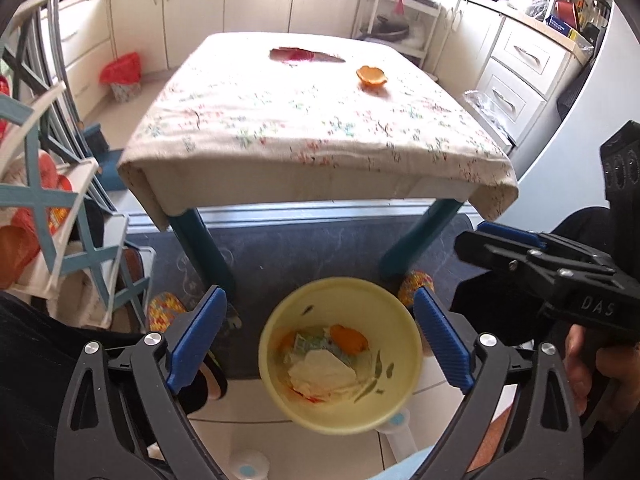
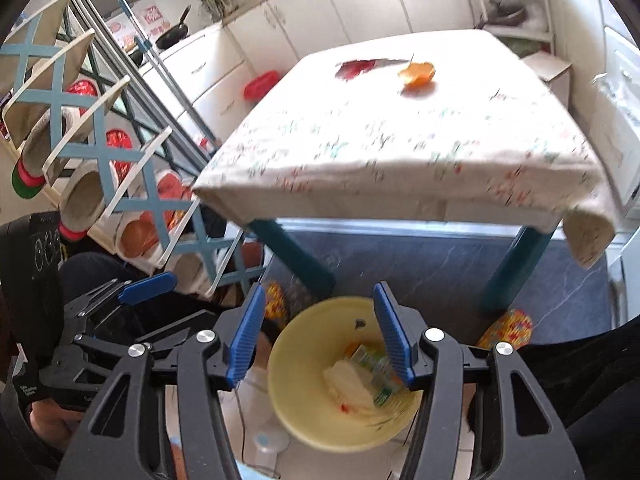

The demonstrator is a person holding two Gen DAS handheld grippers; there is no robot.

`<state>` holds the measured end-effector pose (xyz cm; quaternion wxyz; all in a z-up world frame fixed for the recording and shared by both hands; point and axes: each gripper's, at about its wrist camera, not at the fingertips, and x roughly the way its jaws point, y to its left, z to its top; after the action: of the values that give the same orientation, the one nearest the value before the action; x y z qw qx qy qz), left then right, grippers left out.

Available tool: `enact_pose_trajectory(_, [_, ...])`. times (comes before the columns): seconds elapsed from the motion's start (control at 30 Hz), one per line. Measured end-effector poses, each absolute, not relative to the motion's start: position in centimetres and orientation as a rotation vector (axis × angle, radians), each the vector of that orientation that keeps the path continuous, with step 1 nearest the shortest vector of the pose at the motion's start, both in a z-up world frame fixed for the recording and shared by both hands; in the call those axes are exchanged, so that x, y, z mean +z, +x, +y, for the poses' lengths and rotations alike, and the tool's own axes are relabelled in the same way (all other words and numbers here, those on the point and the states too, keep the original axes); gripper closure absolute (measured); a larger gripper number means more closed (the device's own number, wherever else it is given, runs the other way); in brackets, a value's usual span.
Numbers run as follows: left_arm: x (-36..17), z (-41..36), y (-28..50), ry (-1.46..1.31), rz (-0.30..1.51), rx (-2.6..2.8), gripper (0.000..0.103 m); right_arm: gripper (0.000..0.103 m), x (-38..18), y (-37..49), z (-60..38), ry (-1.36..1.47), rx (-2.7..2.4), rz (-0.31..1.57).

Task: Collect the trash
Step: 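Move both tools back to the table toward the last peel and wrapper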

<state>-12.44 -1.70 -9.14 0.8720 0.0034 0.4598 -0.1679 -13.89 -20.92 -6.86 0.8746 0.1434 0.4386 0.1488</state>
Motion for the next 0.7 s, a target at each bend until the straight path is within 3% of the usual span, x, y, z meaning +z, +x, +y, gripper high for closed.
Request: enact_pose_trajectory(0.7, [-8.0, -1.1, -11.8, 0.004, 0.87, -0.265, 0.009, 0.041, -5.4, -13.9, -22.0, 0.295, 0.228, 0.802])
